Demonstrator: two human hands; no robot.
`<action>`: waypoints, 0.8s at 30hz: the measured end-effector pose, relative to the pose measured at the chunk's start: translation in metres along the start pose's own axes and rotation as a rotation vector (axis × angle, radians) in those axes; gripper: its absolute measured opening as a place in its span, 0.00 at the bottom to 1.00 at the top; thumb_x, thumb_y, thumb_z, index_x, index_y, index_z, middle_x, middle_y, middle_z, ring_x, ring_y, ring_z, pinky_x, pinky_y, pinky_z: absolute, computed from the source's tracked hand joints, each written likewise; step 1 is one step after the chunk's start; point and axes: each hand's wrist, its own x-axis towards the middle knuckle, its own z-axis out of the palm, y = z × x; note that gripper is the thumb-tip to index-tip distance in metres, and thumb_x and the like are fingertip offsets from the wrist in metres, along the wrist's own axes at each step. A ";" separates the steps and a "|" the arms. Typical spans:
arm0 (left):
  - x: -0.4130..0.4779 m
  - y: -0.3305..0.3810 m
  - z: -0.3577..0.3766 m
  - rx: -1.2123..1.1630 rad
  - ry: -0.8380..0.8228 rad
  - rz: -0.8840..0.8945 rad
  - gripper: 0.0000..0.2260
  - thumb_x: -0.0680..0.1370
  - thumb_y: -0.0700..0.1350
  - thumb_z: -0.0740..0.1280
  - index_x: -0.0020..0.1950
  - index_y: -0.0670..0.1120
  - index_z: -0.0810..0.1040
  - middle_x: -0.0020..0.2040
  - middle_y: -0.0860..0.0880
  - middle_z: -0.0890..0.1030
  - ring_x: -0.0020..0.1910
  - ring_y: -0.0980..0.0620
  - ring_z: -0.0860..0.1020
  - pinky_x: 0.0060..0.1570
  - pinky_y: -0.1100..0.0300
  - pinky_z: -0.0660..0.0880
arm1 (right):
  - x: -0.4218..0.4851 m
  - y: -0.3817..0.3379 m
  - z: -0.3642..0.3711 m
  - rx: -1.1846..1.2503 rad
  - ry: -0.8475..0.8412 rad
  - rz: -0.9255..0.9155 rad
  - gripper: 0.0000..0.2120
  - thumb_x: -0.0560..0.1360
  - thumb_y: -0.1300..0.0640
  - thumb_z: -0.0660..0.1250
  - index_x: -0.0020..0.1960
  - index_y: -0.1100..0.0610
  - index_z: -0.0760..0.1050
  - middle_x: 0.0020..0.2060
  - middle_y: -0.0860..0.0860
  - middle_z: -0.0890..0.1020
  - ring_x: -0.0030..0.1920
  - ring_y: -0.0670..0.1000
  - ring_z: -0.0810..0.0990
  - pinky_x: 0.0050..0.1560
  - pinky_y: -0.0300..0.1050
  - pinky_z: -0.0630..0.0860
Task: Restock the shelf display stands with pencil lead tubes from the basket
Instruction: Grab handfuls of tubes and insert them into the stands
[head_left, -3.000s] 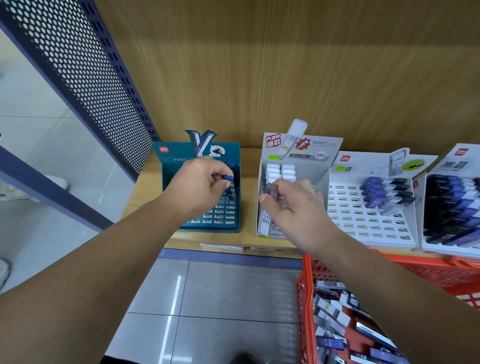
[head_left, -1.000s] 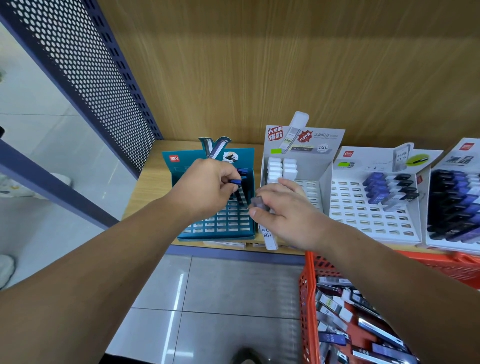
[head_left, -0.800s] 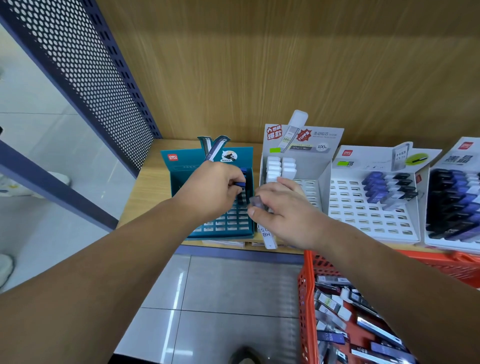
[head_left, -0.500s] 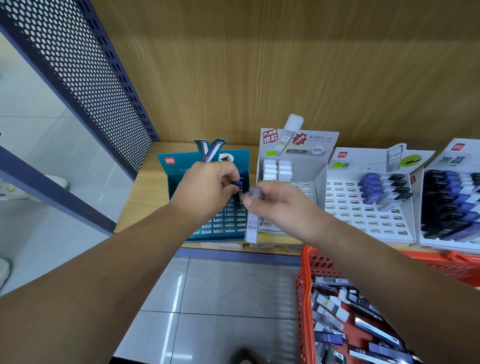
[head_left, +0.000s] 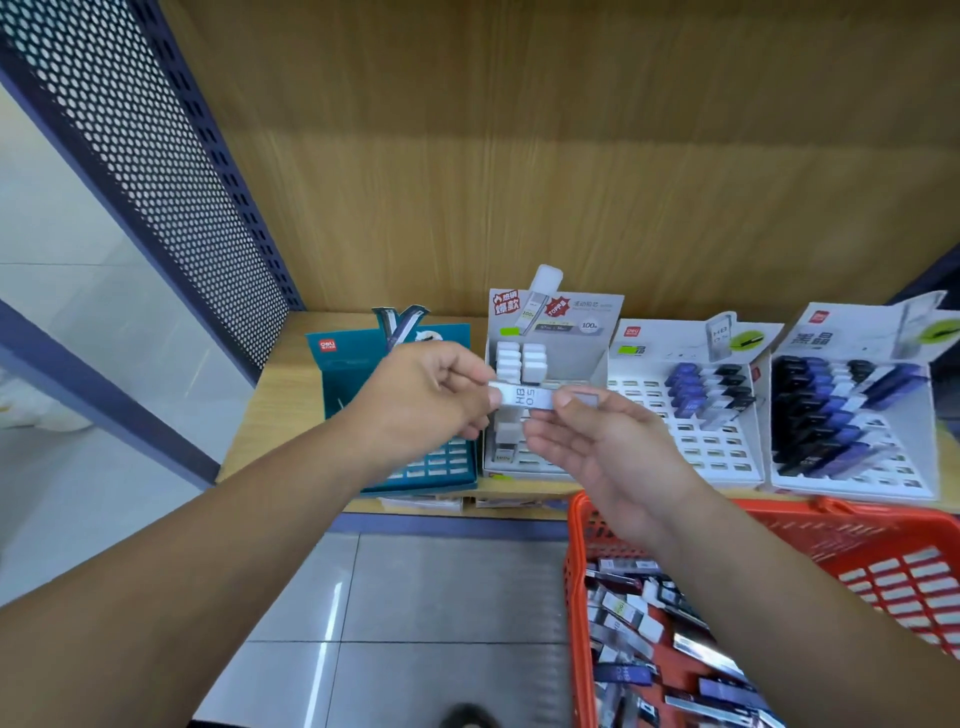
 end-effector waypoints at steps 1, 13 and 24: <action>0.002 0.002 0.001 -0.038 0.009 -0.001 0.05 0.77 0.37 0.75 0.52 0.41 0.82 0.40 0.42 0.86 0.38 0.49 0.85 0.40 0.60 0.83 | -0.001 0.000 -0.002 0.016 -0.012 0.008 0.06 0.80 0.62 0.70 0.56 0.63 0.79 0.45 0.62 0.87 0.47 0.59 0.88 0.47 0.50 0.85; 0.036 0.064 0.098 0.224 -0.175 0.245 0.05 0.79 0.38 0.72 0.47 0.49 0.83 0.40 0.44 0.84 0.41 0.45 0.84 0.51 0.45 0.83 | -0.022 -0.048 -0.092 -0.837 0.157 -0.351 0.08 0.76 0.51 0.76 0.52 0.48 0.80 0.46 0.47 0.81 0.34 0.40 0.77 0.40 0.33 0.75; 0.064 0.080 0.216 0.262 -0.216 0.228 0.12 0.81 0.35 0.66 0.44 0.50 0.82 0.36 0.49 0.83 0.39 0.49 0.85 0.35 0.62 0.78 | -0.007 -0.121 -0.223 -0.682 0.065 -0.172 0.10 0.78 0.65 0.73 0.47 0.63 0.70 0.40 0.75 0.80 0.34 0.63 0.80 0.39 0.57 0.79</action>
